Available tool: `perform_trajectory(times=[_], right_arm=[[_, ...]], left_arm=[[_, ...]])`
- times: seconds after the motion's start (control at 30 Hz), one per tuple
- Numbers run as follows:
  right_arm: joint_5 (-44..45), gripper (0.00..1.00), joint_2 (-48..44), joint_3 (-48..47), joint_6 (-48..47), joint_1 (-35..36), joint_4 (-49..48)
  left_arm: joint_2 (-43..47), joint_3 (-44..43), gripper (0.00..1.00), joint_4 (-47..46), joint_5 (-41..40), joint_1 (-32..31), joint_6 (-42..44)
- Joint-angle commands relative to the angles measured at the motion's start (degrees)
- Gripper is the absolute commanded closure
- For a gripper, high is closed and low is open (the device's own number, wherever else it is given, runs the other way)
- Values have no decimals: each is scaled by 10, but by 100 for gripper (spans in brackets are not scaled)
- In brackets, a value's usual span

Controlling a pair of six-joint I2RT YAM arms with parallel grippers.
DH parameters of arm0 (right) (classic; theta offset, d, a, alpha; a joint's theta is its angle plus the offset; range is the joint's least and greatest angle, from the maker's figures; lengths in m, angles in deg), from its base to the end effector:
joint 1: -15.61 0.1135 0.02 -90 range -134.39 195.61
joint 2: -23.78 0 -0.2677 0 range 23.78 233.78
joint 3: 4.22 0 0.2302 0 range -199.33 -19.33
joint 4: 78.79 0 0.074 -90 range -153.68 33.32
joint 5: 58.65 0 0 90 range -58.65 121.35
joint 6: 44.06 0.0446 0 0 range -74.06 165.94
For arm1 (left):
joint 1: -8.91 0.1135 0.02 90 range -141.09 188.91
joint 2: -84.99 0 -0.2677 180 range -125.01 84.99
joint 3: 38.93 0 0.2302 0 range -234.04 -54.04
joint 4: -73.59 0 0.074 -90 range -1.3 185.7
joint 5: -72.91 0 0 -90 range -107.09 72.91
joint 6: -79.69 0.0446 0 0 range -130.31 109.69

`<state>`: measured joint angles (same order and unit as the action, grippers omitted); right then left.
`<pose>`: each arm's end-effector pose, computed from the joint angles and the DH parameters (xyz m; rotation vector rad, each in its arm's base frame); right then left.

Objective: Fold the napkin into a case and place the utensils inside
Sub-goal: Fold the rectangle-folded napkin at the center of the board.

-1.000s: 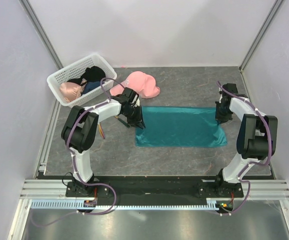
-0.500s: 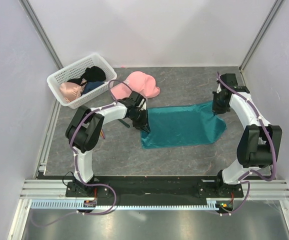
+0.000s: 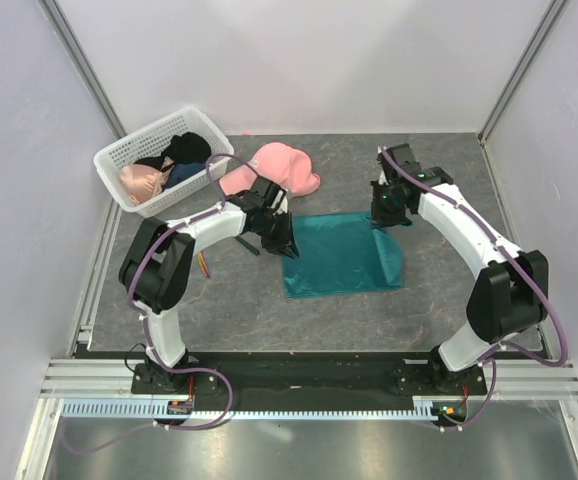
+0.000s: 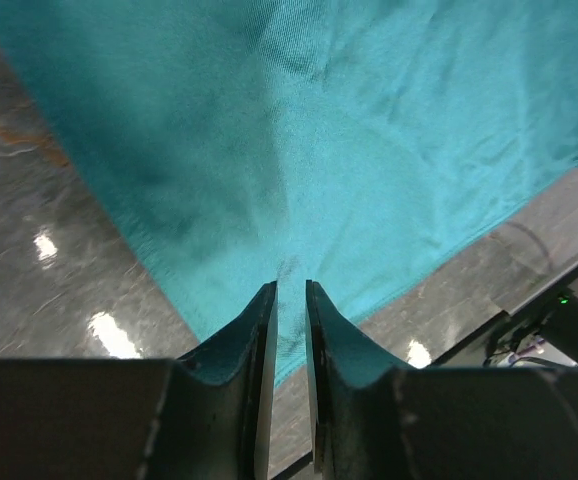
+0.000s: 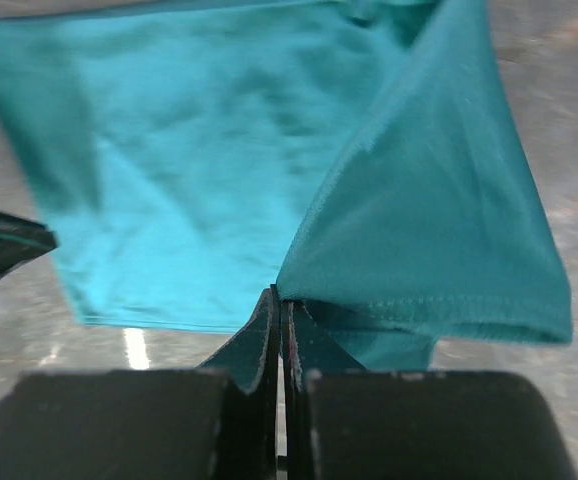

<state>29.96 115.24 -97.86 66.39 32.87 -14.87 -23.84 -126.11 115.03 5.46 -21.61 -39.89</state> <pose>0.2986 0.0939 0.2854 0.0662 2.6709 0.2480 0.3122 -0.2039 0.1792 0.1574 2.8145 -0.8232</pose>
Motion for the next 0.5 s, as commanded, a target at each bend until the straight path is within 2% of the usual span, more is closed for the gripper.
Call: perform_trajectory(times=[0.0,0.2,0.47], right_arm=[[2,100,30,-51,79,58,-4],[10,100,90,-94,108,130,-21],[8,100,181,-153,121,175,-36]], left_arm=[[25,12,76,4,-9,22,-4],[-7,40,78,-10,-14,24,0],[-7,56,79,-21,-22,24,1]])
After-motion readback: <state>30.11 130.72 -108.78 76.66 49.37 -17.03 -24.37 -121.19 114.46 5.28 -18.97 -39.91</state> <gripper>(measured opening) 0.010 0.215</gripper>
